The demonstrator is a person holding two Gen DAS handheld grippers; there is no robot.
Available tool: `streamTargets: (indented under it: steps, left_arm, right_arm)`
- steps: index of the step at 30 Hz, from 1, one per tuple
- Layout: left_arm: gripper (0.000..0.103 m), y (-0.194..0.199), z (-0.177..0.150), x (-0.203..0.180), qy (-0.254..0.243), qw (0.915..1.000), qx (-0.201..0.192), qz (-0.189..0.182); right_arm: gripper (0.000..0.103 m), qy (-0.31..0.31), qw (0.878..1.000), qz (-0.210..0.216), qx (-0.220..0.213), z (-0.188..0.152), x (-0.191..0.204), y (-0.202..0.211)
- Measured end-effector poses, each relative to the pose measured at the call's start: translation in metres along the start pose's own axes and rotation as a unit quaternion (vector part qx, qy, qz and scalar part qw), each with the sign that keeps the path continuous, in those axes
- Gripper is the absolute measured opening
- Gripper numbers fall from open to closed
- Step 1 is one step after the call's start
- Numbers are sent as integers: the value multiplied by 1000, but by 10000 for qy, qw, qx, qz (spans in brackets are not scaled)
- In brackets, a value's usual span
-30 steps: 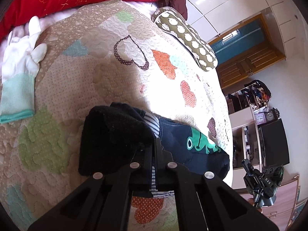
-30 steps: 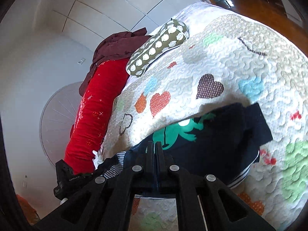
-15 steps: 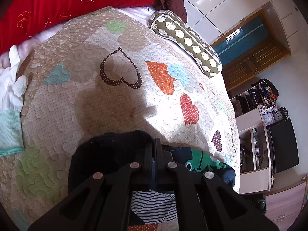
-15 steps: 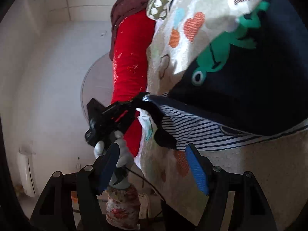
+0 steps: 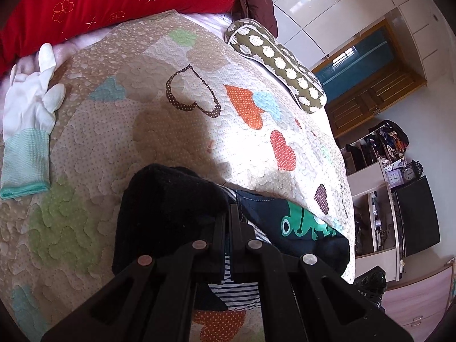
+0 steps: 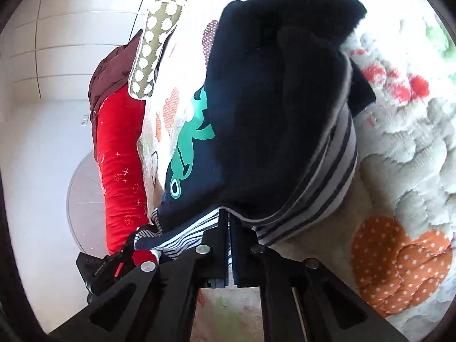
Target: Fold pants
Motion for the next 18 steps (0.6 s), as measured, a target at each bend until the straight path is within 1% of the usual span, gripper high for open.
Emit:
streamTargets:
  steps: [4, 8, 10, 12, 13, 14, 15, 16, 17, 18]
  left_arm:
    - [1, -2, 11, -3, -2, 10000, -49, 23]
    - [1, -21, 37, -11, 14, 9999, -24, 153]
    - [1, -34, 52, -13, 52, 9996, -31, 274]
    - [1, -43, 61, -16, 5, 9992, -69, 397]
    - [1, -47, 63, -16, -1, 9991, -54, 413]
    - [1, -49, 63, -17, -10, 9992, -30, 393]
    - [1, -51, 63, -18, -40, 9993, -16, 381]
    - [1, -52, 63, -19, -72, 9992, -12, 392]
    - [1, -52, 62, -18, -80, 9992, -7, 400]
    - [1, -51, 61, -17, -65, 9992, -2, 393]
  right_arm:
    - [2, 667, 9975, -106, -225, 8, 30, 8]
    - [2, 1341, 9896, -306, -431, 37, 71, 2]
    - [3, 1605, 9861, -317, -303, 57, 93, -12]
    - [4, 2022, 9790, -259, -76, 61, 111, -18]
    - [21, 2360, 9715, -200, 57, 54, 119, -19]
    - [55, 2709, 9623, -141, 178, 44, 122, -17]
    - [71, 3059, 9517, -139, 227, 32, 124, -16]
    - [80, 3407, 9398, -183, 192, 22, 124, -14]
    - [80, 3732, 9272, -315, 118, 12, 122, -12]
    - [80, 4006, 9146, -541, 68, 6, 119, -14]
Point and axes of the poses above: each gripper's, at about its wrist camera, not at the fingertips, and y roughly against the way its jaws point, x to its left, z to its top, the point moved 4 cm from there along -y, roughly the way its jaws point, and after that the axes turned 5 degrees about -x, right-handed, at the moved point
